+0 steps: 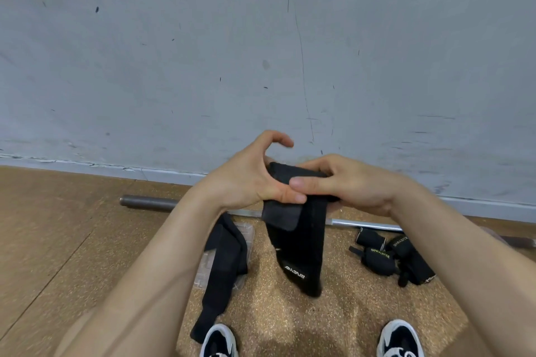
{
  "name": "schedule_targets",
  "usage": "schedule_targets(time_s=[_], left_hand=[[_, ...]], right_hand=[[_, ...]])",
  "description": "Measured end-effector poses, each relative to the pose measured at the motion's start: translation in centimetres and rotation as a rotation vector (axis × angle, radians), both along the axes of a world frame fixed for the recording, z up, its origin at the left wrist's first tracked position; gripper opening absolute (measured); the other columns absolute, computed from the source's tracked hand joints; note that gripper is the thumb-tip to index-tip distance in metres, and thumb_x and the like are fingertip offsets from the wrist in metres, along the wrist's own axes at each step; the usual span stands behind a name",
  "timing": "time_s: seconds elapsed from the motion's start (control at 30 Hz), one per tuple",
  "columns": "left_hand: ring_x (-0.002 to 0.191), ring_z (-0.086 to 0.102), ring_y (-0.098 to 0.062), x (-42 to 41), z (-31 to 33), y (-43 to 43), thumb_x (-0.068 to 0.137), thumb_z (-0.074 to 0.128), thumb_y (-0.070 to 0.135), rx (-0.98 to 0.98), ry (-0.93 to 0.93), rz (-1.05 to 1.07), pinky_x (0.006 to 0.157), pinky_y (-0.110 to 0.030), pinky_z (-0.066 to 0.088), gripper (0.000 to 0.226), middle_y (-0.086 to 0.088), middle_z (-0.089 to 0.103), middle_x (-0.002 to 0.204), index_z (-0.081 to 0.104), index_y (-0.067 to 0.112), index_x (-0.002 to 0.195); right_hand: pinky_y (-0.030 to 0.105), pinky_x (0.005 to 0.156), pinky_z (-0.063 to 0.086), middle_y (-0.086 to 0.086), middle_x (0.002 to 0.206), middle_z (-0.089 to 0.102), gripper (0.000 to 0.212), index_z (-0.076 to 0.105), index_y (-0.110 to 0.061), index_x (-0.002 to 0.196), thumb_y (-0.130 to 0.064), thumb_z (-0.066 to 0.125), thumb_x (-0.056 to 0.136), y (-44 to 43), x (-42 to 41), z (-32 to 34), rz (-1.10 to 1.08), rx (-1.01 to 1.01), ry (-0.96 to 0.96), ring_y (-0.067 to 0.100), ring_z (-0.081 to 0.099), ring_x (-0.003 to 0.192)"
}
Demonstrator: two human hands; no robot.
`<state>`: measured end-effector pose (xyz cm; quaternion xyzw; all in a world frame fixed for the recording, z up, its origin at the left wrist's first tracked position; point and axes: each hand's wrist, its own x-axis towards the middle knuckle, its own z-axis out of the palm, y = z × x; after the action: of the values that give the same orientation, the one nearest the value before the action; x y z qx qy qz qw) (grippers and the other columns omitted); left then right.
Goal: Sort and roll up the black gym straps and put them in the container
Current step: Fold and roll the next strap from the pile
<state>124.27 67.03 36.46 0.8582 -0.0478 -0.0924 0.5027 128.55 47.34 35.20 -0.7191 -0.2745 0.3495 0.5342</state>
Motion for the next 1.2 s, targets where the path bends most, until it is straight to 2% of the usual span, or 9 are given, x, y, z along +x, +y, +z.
schedule_targets(time_s=[0.1, 0.17, 0.27, 0.43, 0.7, 0.9, 1.03, 1.1, 1.2], left_hand=[[0.098, 0.058, -0.015, 0.3, -0.3, -0.7, 0.05, 0.09, 0.052, 0.227, -0.353, 0.233, 0.085, -0.032, 0.051, 0.086, 0.007, 0.053, 0.109, 0.046, 0.039, 0.122], [0.093, 0.049, -0.012, 0.3, -0.7, -1.4, 0.055, 0.082, 0.062, 0.407, -0.566, 0.417, 0.076, -0.028, 0.041, 0.074, 0.014, 0.044, 0.096, 0.046, 0.03, 0.112], [0.072, 0.056, -0.012, -0.1, -1.3, -2.4, 0.072, 0.074, 0.062, 0.362, -0.415, 0.543, 0.062, -0.031, 0.045, 0.057, 0.01, 0.055, 0.077, 0.044, 0.023, 0.098], [0.057, 0.069, -0.014, 0.3, -1.4, -2.0, 0.072, 0.082, 0.05, -0.151, -0.12, 0.561, 0.061, -0.034, 0.06, 0.049, -0.009, 0.073, 0.077, 0.055, 0.018, 0.098], [0.057, 0.062, -0.009, 0.6, -1.2, -1.5, 0.072, 0.087, 0.029, -0.251, -0.111, 0.547, 0.058, -0.024, 0.052, 0.037, 0.001, 0.066, 0.066, 0.064, 0.016, 0.097], [0.062, 0.056, -0.008, 0.1, -1.4, -2.4, 0.074, 0.079, 0.052, 0.165, -0.343, 0.612, 0.057, -0.024, 0.042, 0.035, 0.008, 0.059, 0.063, 0.062, 0.022, 0.073], [0.055, 0.049, -0.003, 0.1, -0.9, -2.6, 0.08, 0.078, 0.041, 0.173, -0.354, 0.548, 0.052, -0.015, 0.037, 0.03, 0.009, 0.057, 0.058, 0.06, 0.023, 0.064], [0.056, 0.051, -0.008, 0.3, -0.5, -2.3, 0.085, 0.074, 0.036, 0.13, -0.303, 0.526, 0.056, -0.02, 0.041, 0.031, 0.002, 0.061, 0.06, 0.063, 0.015, 0.065], [0.059, 0.056, -0.014, 0.2, 0.6, -2.0, 0.093, 0.067, 0.026, -0.243, -0.131, 0.459, 0.06, -0.025, 0.049, 0.031, -0.005, 0.062, 0.063, 0.061, 0.005, 0.071]], right_hand=[[0.02, 0.054, 0.051, 0.002, 0.07, 0.069, 0.026, 0.068, -0.011, 0.086, -0.035, 0.061, 0.092, 0.5, -0.2, -0.1, -0.177, 0.138, 0.152, 0.012, 0.065, 0.064], [0.021, 0.057, 0.055, 0.003, 0.077, 0.073, 0.027, 0.07, -0.011, 0.089, -0.034, 0.058, 0.096, 0.9, -0.1, -0.6, -0.31, 0.217, 0.202, 0.013, 0.07, 0.07], [0.017, 0.048, 0.051, 0.006, 0.079, 0.072, 0.028, 0.07, -0.008, 0.092, -0.035, 0.061, 0.094, 1.3, 0.0, -0.6, -0.399, 0.313, 0.28, 0.01, 0.066, 0.063], [0.016, 0.051, 0.054, 0.008, 0.091, 0.074, 0.019, 0.07, -0.009, 0.103, -0.014, 0.07, 0.085, 1.3, -0.1, -0.5, -0.308, 0.302, 0.3, 0.011, 0.07, 0.073], [0.022, 0.056, 0.056, 0.005, 0.093, 0.074, 0.019, 0.067, -0.011, 0.106, 0.001, 0.059, 0.092, 1.9, 0.1, -1.0, -0.347, 0.249, 0.155, 0.015, 0.072, 0.084], [0.024, 0.062, 0.058, 0.002, 0.089, 0.074, 0.021, 0.066, -0.008, 0.11, 0.002, 0.059, 0.092, 1.6, 0.5, -1.1, -0.366, 0.234, 0.072, 0.016, 0.073, 0.083], [0.025, 0.066, 0.059, 0.007, 0.098, 0.072, 0.027, 0.064, -0.009, 0.116, 0.003, 0.06, 0.091, 1.3, 0.7, -1.0, -0.329, 0.209, 0.029, 0.017, 0.073, 0.086], [0.027, 0.069, 0.06, 0.008, 0.102, 0.071, 0.032, 0.061, -0.01, 0.119, 0.004, 0.06, 0.091, 1.2, 0.8, -1.1, -0.311, 0.156, -0.022, 0.014, 0.073, 0.088], [0.031, 0.073, 0.061, 0.008, 0.109, 0.067, 0.04, 0.056, -0.015, 0.125, 0.004, 0.061, 0.09, 1.2, 0.9, -1.4, -0.287, 0.075, -0.094, 0.016, 0.071, 0.095]])
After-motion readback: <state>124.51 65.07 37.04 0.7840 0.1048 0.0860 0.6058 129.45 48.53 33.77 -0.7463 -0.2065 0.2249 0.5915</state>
